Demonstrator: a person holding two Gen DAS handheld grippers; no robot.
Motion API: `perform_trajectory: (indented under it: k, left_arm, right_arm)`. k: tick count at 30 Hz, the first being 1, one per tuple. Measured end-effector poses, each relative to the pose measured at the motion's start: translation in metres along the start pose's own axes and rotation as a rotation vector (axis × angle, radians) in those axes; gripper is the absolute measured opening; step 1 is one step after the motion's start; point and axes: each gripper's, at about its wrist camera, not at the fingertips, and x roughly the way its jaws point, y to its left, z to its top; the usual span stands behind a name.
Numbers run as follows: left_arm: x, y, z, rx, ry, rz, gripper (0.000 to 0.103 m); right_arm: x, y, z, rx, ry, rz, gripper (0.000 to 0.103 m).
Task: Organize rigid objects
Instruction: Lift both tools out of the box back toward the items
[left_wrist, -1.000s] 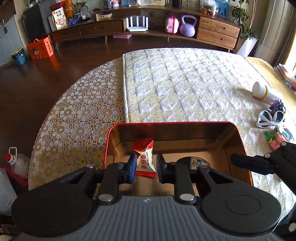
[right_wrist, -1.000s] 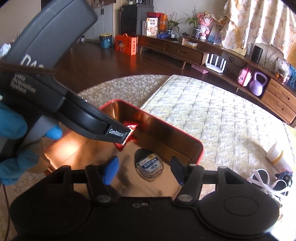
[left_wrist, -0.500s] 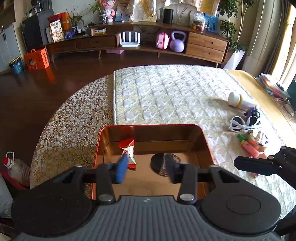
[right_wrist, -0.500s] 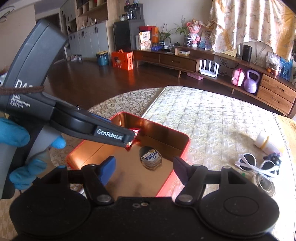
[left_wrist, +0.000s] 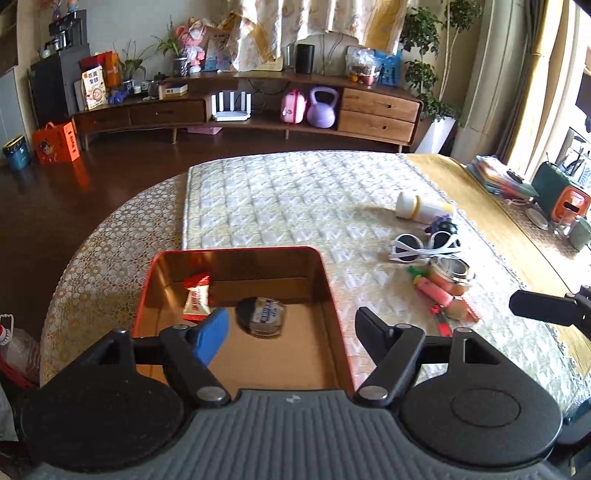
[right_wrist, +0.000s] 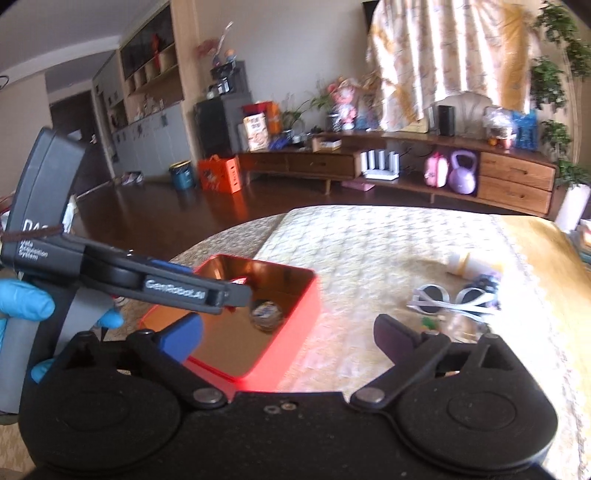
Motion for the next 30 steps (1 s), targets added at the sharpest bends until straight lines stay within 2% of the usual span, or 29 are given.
perform_trajectory:
  k: [5,7,16,26,30]
  left_arm:
    - [-0.004,-0.026,-0.006,0.025,-0.007,-0.036,0.077]
    - [-0.004,-0.035,-0.009,0.028,-0.013,-0.049,0.083]
    - [0.009,-0.078,-0.02,0.05,-0.006,-0.082,0.083]
    - [0.054,-0.117,-0.028,0.075,0.079,-0.102,0.083]
    - [0.075,-0.13,-0.031,0.118,0.096,-0.091,0.083]
  right_arm:
    - [-0.019,-0.025,-0.013,0.037,-0.026,-0.066,0.102]
    - [-0.023,-0.037,-0.019,0.06,-0.029,-0.097,0.102]
    - [-0.034,-0.092,-0.049,0.128,0.0,-0.197,0.102]
    - [-0.015,-0.127,-0.075,0.083,0.077,-0.228,0.1]
    - [0.0,-0.136,-0.08,0.039,0.113,-0.234,0.093]
